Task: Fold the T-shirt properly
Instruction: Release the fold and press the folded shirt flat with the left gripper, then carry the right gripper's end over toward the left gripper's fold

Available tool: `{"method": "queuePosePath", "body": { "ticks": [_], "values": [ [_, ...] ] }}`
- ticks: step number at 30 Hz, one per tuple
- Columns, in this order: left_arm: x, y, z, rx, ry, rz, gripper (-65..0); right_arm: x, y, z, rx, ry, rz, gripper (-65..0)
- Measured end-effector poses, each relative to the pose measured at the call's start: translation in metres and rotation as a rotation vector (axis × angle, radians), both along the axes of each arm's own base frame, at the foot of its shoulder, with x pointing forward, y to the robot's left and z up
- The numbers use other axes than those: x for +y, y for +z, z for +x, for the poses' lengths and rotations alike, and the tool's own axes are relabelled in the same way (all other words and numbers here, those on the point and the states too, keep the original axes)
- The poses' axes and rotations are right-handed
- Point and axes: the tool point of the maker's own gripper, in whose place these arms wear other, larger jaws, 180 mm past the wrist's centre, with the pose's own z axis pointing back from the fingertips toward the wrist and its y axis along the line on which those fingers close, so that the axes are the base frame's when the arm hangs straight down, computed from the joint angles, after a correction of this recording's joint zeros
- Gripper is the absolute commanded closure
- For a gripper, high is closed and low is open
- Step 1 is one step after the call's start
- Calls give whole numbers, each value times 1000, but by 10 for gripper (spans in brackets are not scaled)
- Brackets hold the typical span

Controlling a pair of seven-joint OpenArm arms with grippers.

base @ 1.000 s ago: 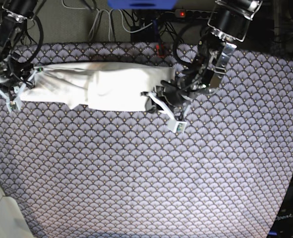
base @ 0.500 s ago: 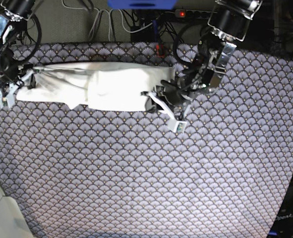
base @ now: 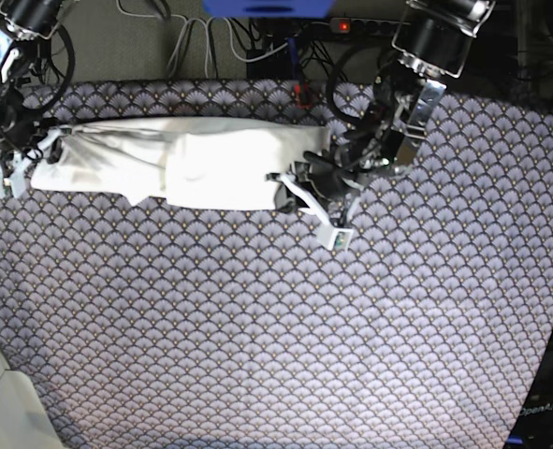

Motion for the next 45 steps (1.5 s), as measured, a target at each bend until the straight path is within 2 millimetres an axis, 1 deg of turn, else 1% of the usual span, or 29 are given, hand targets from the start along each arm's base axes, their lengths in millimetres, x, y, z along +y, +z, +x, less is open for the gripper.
{"method": "queuePosePath", "body": {
  "ticks": [3,6,8,11,14,16,19,21,23,27,31,32,34,35,37,39,41,43,45],
  "values": [
    [0,0,0,0,0,0,-4,0,0,0,0,0,2,-2],
    [0,1,0,11,4,-19,-3,1,0,0,0,0,3,0],
    [5,3,0,35,24,-65,-3,1,0,0,0,0,3,0],
    [22,10,9,57,100,-139,-3,1,-1,-1,2,1,3,0],
    [51,19,20,61,186,-199,-3,0,4,-3,10,10,-22,0],
    [68,21,24,66,218,-214,-3,-1,15,-4,-6,25,-58,0],
    [87,24,25,70,239,-221,-3,3,37,-2,-42,57,-120,0],
    [99,23,24,75,246,-205,-3,15,49,4,-85,80,-108,0],
    [108,20,20,82,256,-201,-3,27,60,6,-114,104,-79,0],
    [123,7,3,121,296,-191,-3,38,72,-1,-110,136,-72,0],
    [141,2,-4,132,345,-184,-3,58,90,4,-167,176,-28,0],
    [145,1,-6,133,355,-185,-3,60,93,5,-172,182,-26,0],
    [153,-4,-12,145,381,-182,-3,65,91,2,-157,192,-1,0],
    [157,-6,-15,150,390,-177,-3,71,91,3,-162,207,22,0],
    [162,-10,-21,162,407,-174,-3,92,95,8,-196,261,92,0],
    [167,-10,-23,163,402,-162,-3,111,99,12,-226,309,147,0],
    [174,-2,-22,139,394,-138,-3,124,99,11,-228,344,177,0],
    [178,6,-24,117,376,-121,-3,143,98,10,-231,376,224,0],
    [179,12,-25,103,360,-108,-3,166,99,11,-250,406,293,0]
  ]
}}
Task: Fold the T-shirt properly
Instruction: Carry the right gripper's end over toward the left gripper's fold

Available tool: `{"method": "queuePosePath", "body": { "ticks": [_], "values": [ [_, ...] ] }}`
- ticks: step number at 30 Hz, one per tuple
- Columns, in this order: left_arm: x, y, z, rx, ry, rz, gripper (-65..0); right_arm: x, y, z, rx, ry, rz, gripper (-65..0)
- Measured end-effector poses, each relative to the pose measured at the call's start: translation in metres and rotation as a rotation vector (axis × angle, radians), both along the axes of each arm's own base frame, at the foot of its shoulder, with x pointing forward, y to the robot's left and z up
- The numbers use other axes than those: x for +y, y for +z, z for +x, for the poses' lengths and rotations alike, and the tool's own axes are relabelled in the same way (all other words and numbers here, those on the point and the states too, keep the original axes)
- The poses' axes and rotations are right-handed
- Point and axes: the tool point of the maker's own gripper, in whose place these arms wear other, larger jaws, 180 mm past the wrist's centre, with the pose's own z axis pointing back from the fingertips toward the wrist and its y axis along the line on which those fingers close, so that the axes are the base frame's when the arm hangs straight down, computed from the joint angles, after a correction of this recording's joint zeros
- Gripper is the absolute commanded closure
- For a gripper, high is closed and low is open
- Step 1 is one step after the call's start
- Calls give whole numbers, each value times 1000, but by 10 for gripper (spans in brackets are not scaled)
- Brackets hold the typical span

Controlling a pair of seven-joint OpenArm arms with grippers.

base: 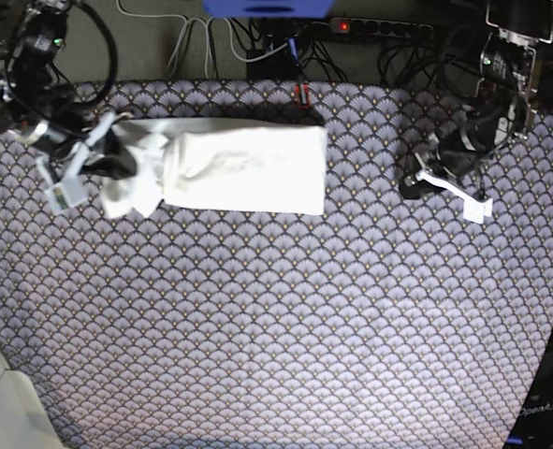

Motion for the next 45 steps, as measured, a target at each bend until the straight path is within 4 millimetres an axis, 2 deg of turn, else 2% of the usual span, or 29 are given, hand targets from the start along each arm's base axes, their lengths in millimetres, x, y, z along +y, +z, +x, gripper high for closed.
{"method": "queuePosePath", "body": {
  "ticks": [5,11,15,18,20,24,33,37,40,45],
  "values": [
    [11,12,1,-25,-22,43,-3,42,2,4,-12,62,86,0],
    [11,2,-14,13,-27,47,-3,88,14,12,-49,169,153,0],
    [10,2,-14,11,-27,43,-3,116,13,4,-35,239,186,0],
    [10,1,-15,14,-25,43,-3,141,22,4,-72,290,252,0],
    [10,2,-15,12,-26,41,-3,153,19,3,-63,306,295,0],
    [10,-2,-20,26,-27,40,-3,170,-4,-5,16,334,338,0],
    [9,-3,-22,31,-28,40,-3,210,-16,-6,66,425,418,0],
    [9,-3,-22,30,-27,38,-3,216,-19,3,67,412,450,0],
    [9,-3,-22,28,-27,36,-3,216,-24,2,82,415,446,-53],
    [9,-3,-22,29,-27,37,-3,217,-16,11,51,413,457,-188]
  ]
}}
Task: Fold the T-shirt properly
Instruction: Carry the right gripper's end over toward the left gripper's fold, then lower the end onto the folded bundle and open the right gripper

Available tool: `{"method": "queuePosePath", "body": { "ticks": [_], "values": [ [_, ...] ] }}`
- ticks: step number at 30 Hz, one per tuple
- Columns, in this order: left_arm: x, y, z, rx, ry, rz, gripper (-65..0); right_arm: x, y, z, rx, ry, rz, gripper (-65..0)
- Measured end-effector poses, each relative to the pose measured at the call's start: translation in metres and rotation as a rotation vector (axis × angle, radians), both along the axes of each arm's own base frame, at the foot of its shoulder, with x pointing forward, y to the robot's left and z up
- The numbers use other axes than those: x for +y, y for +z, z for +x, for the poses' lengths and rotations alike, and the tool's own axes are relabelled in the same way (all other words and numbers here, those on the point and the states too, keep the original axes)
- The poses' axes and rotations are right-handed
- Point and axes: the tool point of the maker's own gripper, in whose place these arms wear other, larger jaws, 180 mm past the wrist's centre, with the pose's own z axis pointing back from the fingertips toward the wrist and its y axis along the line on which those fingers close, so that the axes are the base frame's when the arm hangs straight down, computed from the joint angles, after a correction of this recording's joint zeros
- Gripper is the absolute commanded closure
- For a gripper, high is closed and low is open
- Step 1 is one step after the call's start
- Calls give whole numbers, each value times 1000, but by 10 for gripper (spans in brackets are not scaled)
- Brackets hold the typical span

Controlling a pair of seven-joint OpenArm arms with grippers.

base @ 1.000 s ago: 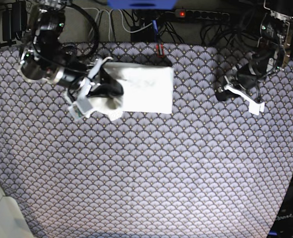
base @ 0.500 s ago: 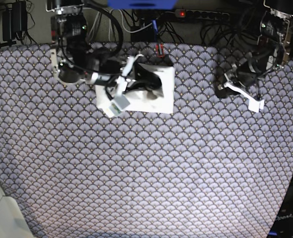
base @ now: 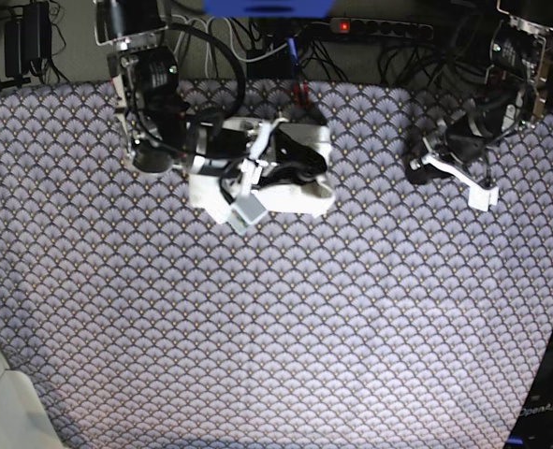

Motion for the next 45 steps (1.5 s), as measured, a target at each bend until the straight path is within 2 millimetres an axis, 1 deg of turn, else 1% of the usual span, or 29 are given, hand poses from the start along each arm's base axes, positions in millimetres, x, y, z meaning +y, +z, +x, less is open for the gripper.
{"method": "queuePosePath", "body": {
  "ticks": [2,5,8,12,14,15,19,20,23,28,31,34,36,38,41,45],
  "values": [
    [0,-2,-3,8,1,0,-3,0,-1,-1,3,0,-1,-237],
    [0,-4,-7,17,0,-1,-3,-1,1,3,-12,6,-12,-271],
    [0,-4,-7,16,1,0,-3,-3,15,7,-74,20,-28,-269],
    [-1,-11,-18,42,-4,-3,-3,-10,46,7,-192,29,-36,-269],
    [0,-14,-24,57,-2,1,-3,-14,53,5,-224,30,-42,-269],
    [0,-14,-25,58,-4,-2,-3,-15,53,3,-223,26,-38,-269],
    [0,-15,-26,61,-4,2,-3,-19,30,-12,-145,37,-66,-268],
    [0,-16,-27,62,-4,1,-3,-18,27,-14,-133,36,-67,-268],
    [0,-15,-26,60,-4,0,-3,-13,30,-14,-131,29,-43,-245],
    [0,-15,-26,60,-4,-1,-3,9,34,-21,-131,89,-5,-199],
    [-8,-7,-30,45,-23,-5,-3,18,19,-13,-88,94,13,-196],
    [-16,1,-30,26,-45,-14,-3,24,2,-13,-35,97,23,-196],
    [-18,7,-26,2,-45,-18,-3,23,-5,-7,-12,81,29,-196],
    [-18,6,-28,9,-48,-17,-3,18,-12,2,-6,69,15,-196],
    [-18,4,-31,19,-47,-15,-3,2,-17,21,-18,37,-7,-196],
    [-17,0,-38,34,-46,-15,-3,-17,-34,36,10,9,-52,-196]
  ]
}}
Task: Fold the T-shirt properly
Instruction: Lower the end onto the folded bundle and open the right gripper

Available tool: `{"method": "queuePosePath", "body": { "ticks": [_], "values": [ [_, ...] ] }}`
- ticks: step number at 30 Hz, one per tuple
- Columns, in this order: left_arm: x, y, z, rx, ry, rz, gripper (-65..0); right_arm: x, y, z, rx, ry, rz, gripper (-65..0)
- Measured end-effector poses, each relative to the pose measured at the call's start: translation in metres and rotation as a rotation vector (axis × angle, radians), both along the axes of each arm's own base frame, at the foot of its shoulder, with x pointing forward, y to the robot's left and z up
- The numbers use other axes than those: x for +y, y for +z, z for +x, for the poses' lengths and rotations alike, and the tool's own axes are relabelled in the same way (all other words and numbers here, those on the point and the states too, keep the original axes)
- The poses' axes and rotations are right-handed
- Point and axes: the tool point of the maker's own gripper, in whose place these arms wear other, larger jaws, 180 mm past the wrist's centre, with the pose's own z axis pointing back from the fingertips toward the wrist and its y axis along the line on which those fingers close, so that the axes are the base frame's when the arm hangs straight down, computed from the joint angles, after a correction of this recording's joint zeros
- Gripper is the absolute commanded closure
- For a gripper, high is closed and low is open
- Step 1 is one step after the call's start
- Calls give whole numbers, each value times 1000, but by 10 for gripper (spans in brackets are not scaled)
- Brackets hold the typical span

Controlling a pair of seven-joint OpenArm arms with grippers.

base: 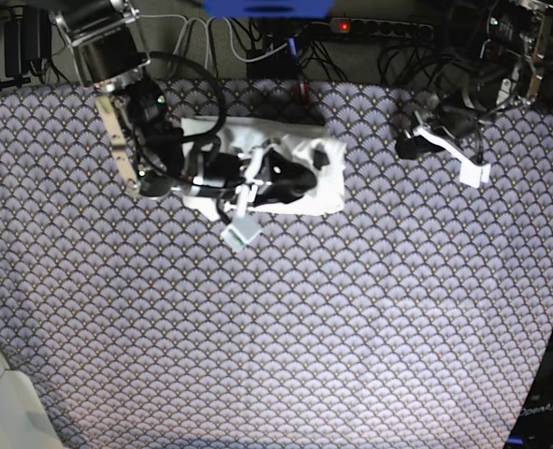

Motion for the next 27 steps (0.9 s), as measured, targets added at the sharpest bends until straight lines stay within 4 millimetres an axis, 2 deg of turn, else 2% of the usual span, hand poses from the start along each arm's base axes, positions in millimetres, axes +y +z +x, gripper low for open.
{"method": "queuePosePath", "body": {
  "ticks": [5,9,11,17,19,23,27],
  "values": [
    [25,3,0,-11,64,26,-3,-11,-11,4,25,-52,14,-196],
    [34,6,2,-19,87,35,-3,-14,-18,5,47,-78,33,-196],
    [37,6,1,-19,93,37,-3,-13,-14,2,29,-58,11,-196],
    [35,5,-1,-15,91,34,-3,8,43,-13,-138,52,29,-196],
    [34,5,-2,-12,89,33,-3,15,51,-15,-152,57,48,-196],
    [35,6,-1,-17,90,33,-3,23,41,-31,-103,74,54,-196],
    [35,5,-1,-15,90,33,-3,36,27,-38,-48,71,92,-196]
  ]
}}
